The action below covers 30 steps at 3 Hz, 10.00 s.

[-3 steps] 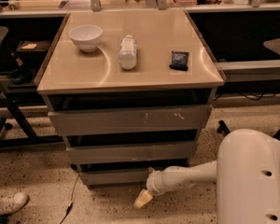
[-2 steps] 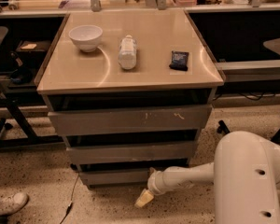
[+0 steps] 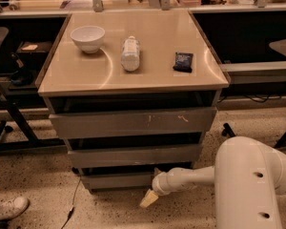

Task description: Open bottom drawer

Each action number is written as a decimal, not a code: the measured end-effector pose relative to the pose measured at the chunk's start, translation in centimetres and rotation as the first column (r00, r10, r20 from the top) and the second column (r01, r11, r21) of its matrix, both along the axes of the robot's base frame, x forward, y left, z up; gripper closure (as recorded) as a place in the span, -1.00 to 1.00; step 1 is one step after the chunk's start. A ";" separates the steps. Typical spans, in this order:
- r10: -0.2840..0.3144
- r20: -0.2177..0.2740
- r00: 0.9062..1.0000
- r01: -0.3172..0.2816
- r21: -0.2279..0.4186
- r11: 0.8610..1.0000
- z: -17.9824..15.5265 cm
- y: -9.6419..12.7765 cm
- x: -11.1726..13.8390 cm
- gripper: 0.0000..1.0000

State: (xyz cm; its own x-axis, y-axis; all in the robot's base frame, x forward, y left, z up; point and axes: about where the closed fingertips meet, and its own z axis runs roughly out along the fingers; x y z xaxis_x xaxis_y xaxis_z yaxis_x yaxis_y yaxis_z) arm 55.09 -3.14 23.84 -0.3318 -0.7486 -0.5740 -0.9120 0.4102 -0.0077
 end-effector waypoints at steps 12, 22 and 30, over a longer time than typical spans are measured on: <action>0.210 -0.239 0.948 -0.211 0.022 0.977 -3.1 3.7 -7.1 -1.00; 0.235 -0.568 0.789 -0.259 0.040 0.965 -3.0 3.3 -16.6 -1.00; 0.013 -0.721 0.693 0.001 0.019 1.000 2.8 -1.6 -28.8 -1.00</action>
Offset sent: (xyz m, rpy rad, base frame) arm 0.0331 -0.0046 -0.0295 -0.0117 -0.0266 0.0172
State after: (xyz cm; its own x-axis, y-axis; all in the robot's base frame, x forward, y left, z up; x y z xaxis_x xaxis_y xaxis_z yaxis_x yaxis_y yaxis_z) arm 26.27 -4.76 26.60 -0.6449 -0.7444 -0.1728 -0.6367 0.3984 0.6602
